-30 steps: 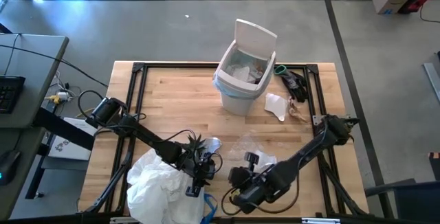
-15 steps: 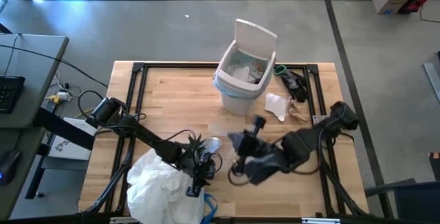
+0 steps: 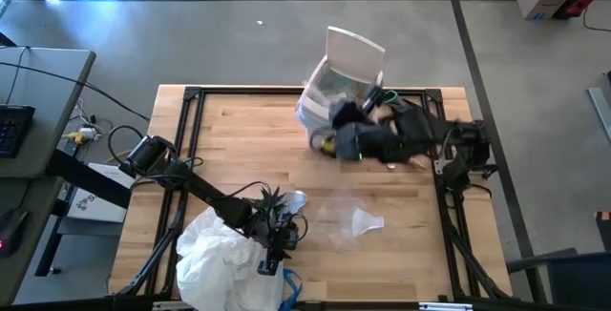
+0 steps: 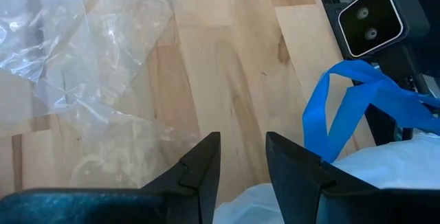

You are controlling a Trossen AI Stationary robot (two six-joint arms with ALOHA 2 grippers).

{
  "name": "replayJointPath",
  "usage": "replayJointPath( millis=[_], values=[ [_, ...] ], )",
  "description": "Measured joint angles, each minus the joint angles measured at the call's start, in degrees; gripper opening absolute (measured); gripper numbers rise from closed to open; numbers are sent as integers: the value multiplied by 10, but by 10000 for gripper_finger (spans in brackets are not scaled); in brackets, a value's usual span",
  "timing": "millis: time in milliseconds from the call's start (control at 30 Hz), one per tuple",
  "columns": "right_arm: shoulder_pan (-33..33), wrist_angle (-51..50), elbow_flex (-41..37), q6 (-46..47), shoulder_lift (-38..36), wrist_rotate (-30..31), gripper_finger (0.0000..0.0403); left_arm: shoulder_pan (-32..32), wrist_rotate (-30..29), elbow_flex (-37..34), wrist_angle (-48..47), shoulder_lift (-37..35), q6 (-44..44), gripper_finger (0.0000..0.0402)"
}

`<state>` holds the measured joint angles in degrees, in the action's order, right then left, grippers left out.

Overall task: Place trash/remove bag and relplace
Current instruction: Put the transparent plastic into the trash bin

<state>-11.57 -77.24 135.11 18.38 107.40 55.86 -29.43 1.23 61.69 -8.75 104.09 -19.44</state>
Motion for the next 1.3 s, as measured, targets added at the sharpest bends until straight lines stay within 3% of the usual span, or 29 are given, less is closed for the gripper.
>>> replayJointPath(
  millis=[300, 533, 700, 1033, 1300],
  values=[
    [118, -78, -23, 81, -11, -123, 0, 0, 0, 0, 0, 0, -4, 102],
    [165, -108, -29, 166, -11, -195, 0, 0, 0, 0, 0, 0, -5, 102],
    [168, -109, -29, 145, -11, -198, 26, 0, 1, 0, 0, 0, -9, 102],
    [162, -127, -29, 188, -11, -189, 153, 0, 2, 0, 1, 0, -15, 102],
    [130, -125, -29, 186, -11, -141, 183, 0, 2, 0, 10, 0, -15, 102]
  ],
)
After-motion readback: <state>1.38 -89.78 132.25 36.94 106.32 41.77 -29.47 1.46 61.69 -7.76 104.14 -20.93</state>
